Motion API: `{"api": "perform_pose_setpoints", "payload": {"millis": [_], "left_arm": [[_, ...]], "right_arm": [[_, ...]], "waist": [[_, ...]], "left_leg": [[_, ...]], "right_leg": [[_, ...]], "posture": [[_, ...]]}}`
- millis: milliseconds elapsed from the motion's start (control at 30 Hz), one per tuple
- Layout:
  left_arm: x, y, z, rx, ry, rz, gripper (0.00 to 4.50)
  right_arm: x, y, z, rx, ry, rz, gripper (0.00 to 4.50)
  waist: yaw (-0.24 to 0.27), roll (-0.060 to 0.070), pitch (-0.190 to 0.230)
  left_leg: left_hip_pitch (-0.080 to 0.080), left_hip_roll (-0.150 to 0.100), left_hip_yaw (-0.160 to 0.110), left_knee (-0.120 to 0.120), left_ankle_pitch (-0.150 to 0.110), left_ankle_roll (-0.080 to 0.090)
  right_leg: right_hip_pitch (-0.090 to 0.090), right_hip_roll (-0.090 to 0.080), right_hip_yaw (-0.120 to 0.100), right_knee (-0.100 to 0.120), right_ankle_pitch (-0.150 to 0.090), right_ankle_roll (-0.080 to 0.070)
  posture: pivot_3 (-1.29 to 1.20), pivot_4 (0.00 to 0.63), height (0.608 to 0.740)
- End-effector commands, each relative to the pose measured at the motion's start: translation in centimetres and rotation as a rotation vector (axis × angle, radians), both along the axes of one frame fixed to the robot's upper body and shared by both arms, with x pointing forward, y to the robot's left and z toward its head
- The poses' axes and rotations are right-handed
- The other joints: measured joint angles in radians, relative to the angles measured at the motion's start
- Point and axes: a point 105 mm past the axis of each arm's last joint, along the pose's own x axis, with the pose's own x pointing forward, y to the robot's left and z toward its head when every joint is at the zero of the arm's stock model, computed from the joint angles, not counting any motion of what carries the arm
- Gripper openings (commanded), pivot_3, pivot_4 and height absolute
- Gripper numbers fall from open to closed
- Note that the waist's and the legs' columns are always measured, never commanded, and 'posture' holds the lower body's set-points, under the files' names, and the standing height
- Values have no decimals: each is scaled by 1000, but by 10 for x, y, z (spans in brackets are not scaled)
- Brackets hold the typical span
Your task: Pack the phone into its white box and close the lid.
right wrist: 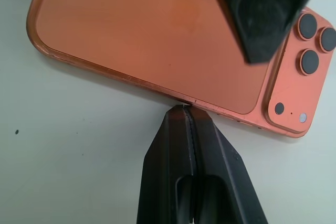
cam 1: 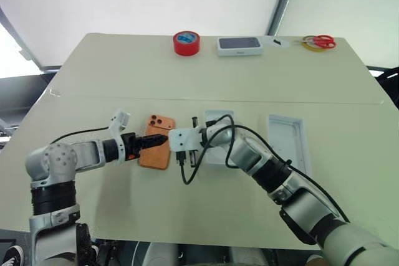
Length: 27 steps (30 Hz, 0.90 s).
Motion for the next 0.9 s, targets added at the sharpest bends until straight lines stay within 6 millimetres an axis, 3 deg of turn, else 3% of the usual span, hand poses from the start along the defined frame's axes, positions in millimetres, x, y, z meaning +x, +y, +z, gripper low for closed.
{"api": "perform_pose_setpoints", "payload": {"millis": [33, 333, 433, 533, 867, 900], "left_arm": [[-7, -12, -15, -25, 76, -28, 4414], [-6, 4, -13, -186, 92, 29, 4414], [-4, 3, -12, -226, 110, 38, 3590], [-4, 1, -13, -227, 114, 31, 2145], [-3, 8, -19, -270, 157, 68, 2145], [-2, 8, -19, -277, 156, 75, 1865]], "right_arm": [[-2, 7, 4, 19, -12, 23, 0], [0, 5, 6, 21, -18, 15, 0], [0, 5, 6, 25, -19, 15, 0], [0, 5, 6, 24, -21, 15, 0], [2, 4, 8, 35, -26, 1, 0], [2, 3, 7, 34, -26, 1, 0]], "waist": [[-1, 0, 0], [-4, -1, 0], [-5, -2, 1], [-4, -5, 3], [-5, -7, 3], [-5, -7, 3]], "left_leg": [[0, 0, 0, 0, 0, 0], [0, 0, 0, 0, 0, 0], [0, 0, 0, 0, 0, 0], [-1, 0, 0, 0, 0, 0], [-1, 1, 0, -1, 1, -1], [-1, 1, 0, -1, 1, -1]], "right_leg": [[0, 0, 0, 0, 0, 0], [0, 0, 0, 0, 0, 0], [-1, 0, 0, 0, 0, 0], [-1, 0, 0, 0, 0, 0], [-2, 0, 0, 0, 0, 0], [-2, 0, 0, 0, 0, 0]], "posture": [[0, 150, 740], [0, 150, 740], [0, 150, 740], [0, 150, 740], [0, 150, 740], [0, 150, 740]]}}
